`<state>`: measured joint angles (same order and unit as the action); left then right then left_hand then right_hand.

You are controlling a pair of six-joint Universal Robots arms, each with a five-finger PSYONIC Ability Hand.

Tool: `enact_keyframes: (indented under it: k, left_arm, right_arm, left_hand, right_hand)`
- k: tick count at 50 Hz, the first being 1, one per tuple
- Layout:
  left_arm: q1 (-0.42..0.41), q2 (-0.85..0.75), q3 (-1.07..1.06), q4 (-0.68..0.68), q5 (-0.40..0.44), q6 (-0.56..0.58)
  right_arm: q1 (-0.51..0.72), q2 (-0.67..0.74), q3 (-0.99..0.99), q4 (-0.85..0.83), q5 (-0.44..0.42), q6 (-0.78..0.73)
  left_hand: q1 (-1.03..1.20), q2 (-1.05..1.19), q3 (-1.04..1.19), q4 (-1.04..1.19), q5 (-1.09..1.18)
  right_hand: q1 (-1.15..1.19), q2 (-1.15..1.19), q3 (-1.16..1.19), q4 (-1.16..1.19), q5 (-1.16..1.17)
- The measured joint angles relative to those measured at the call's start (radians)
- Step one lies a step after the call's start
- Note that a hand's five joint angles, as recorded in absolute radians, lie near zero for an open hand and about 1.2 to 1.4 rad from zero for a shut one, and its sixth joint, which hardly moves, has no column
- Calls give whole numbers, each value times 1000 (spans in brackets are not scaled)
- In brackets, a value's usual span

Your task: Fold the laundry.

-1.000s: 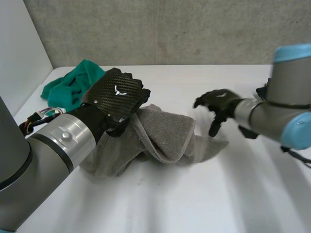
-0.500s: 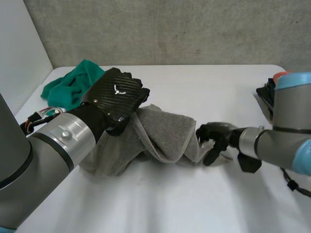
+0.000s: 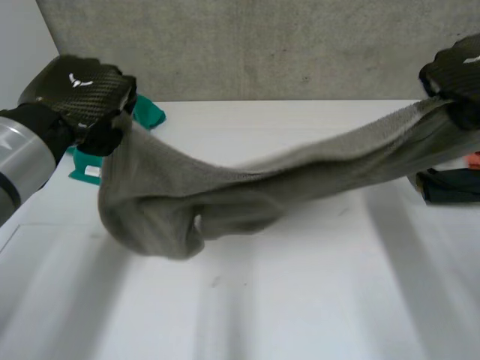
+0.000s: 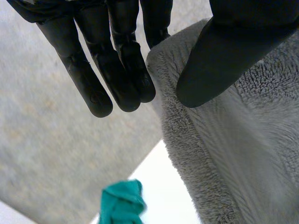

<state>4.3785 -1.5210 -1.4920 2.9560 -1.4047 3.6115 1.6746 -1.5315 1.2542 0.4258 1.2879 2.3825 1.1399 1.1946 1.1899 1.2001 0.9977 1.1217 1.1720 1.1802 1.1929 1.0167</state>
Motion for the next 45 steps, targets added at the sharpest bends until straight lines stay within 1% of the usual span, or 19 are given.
enact_keyframes:
  k: [4,7,10,13,14,15,17,20,23,27,28,30,33,36,39,45]
  left_arm:
    - [37,-4,-12,-51,33,-27]
    - [63,-18,-25,-63,54,-35]
    - [97,-60,-28,-55,70,-35]
    - [133,-157,0,-19,81,-26]
    - [137,-173,8,-12,82,-24]
    - [146,-223,39,12,83,-13]
    - [151,-267,75,35,83,-2]
    - [155,-390,217,115,81,32]
    - [146,-473,370,210,78,46]
    - [127,-550,556,394,75,42]
    - [121,-566,605,476,73,32]
    - [115,-578,650,585,70,9]
    - [112,-584,682,746,58,-46]
    - [114,-580,670,807,38,-92]
    - [118,-577,634,798,23,-118]
    - [126,-560,482,698,11,-128]
  right_arm:
    - [-3,-16,-47,63,5,-19]
    - [3,13,-74,81,11,-19]
    - [17,76,-105,87,31,-20]
    - [56,200,-168,85,77,-23]
    - [60,211,-175,85,81,-24]
    - [81,274,-216,80,108,-26]
    - [96,322,-254,75,129,-27]
    - [131,476,-413,29,194,-27]
    - [143,580,-582,-57,239,-19]
    - [152,670,-792,-228,280,9]
    - [156,686,-849,-306,289,26]
    - [161,690,-889,-395,296,48]
    - [168,664,-891,-519,299,83]
    - [171,627,-842,-574,294,101]
    - [171,600,-783,-587,285,108]
    - [165,584,-638,-523,254,107]
  left_hand:
    - [0,0,0,0,0]
    - [0,0,0,0,0]
    - [0,0,0,0,0]
    - [0,0,0,0,0]
    - [0,0,0,0,0]
    - [0,0,0,0,0]
    - [0,0,0,0,0]
    - [0,0,1,0,0]
    - [0,2,4,0,0]
    - [0,2,4,0,0]
    - [0,2,4,0,0]
    - [0,2,4,0,0]
    - [0,2,4,0,0]
    - [0,2,4,0,3]
    - [0,2,4,0,3]
    - [0,2,4,0,3]
  right_hand:
    - [0,0,0,0,0]
    - [0,0,0,0,0]
    - [0,0,0,0,1]
    - [0,0,0,0,1]
    - [0,0,0,0,1]
    - [0,0,0,0,1]
    - [0,0,0,0,1]
    - [0,0,4,1,1]
    - [0,0,5,3,1]
    - [0,0,5,4,1]
    - [0,0,5,4,1]
    - [0,0,5,4,1]
    - [0,0,5,4,5]
    - [0,0,5,4,5]
    - [0,0,5,4,5]
    - [0,0,5,5,5]
